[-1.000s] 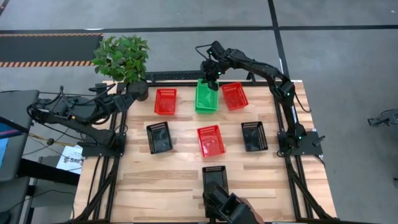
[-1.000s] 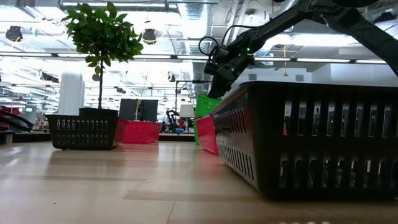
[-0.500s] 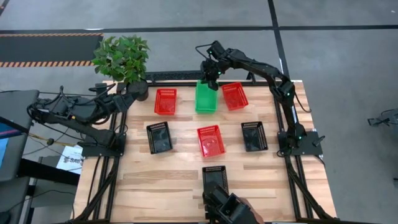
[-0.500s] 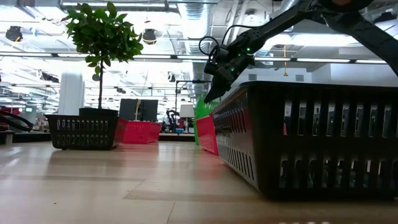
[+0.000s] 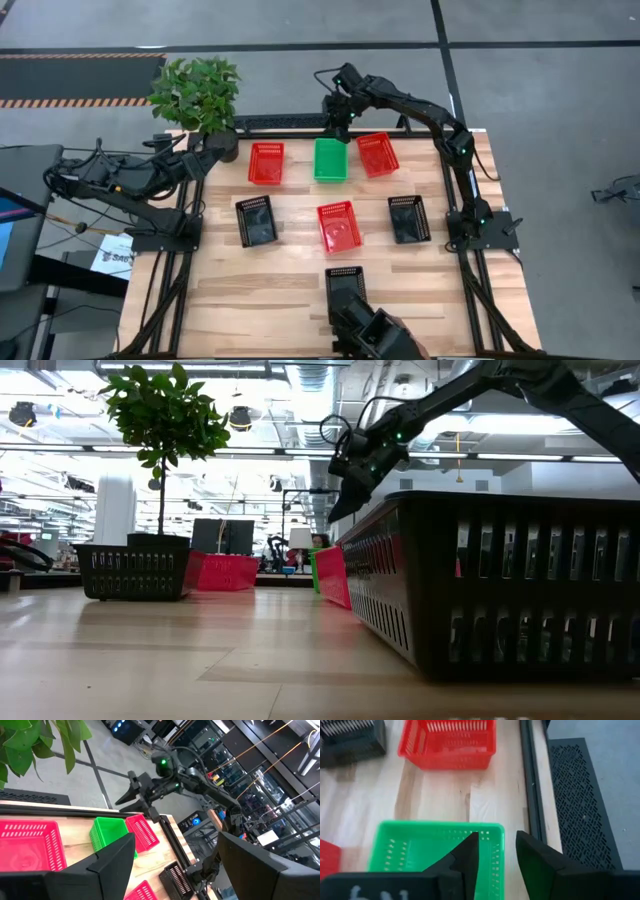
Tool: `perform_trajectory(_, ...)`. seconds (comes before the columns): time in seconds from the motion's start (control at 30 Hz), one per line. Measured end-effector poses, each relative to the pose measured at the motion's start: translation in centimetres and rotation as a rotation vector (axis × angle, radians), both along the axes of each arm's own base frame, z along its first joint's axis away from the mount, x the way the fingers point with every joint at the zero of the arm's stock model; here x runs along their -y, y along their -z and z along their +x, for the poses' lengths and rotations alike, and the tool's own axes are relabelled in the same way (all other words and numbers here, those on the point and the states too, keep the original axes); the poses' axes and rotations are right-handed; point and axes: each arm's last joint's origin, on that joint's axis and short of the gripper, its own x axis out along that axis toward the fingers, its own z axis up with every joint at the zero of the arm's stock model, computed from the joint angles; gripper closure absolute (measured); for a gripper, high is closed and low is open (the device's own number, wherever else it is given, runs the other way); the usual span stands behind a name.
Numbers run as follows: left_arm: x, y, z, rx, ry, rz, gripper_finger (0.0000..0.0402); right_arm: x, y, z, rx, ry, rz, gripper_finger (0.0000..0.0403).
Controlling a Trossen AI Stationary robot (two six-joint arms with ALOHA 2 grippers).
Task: Stack baskets by color
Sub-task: Stack the bottom red bin on the top right red bin
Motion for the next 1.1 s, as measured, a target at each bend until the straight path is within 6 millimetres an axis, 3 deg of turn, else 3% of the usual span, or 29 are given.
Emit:
perform_trajectory(0.2, 0.1, 0.0, 0.1, -0.004, 0.044, -0.015, 0.0132, -0.2, -5.0, -1.9, -0.048, 0.095, 0.107, 0.0231)
perform_trajectory(0.33, 0.2, 0.1, 0.2, -0.009, 0.090, -0.031, 0.0132, -1.2, -7.7, -3.3, -0.092, 0.263, 0.280, 0.0231)
perform_trajectory(0.5, 0.2, 0.1, 0.1, -0.021, 0.104, -0.016, 0.0132, -3.7, -7.9, -3.8, -0.266, 0.450, 0.491, 0.0239)
perform_trajectory(0.67, 0.2, 0.1, 0.1, -0.047, 0.113, 0.020, 0.0132, -8.8, -6.4, -1.9, -0.515, 0.459, 0.504, 0.0240)
perform_trajectory(0.8, 0.3, 0.1, 0.1, -0.054, 0.118, 0.027, 0.0132, -13.8, -5.8, -0.4, -0.602, 0.424, 0.507, 0.0241)
perform_trajectory(0.97, 0.3, 0.1, 0.1, -0.058, 0.122, 0.026, 0.0132, -20.1, -6.0, -1.4, -0.683, 0.518, 0.426, 0.0240)
perform_trajectory(1.1, 0.1, 0.2, -0.3, -0.062, 0.115, 0.019, 0.0132, -23.5, -6.4, -3.1, -0.594, 0.645, 0.440, 0.0235)
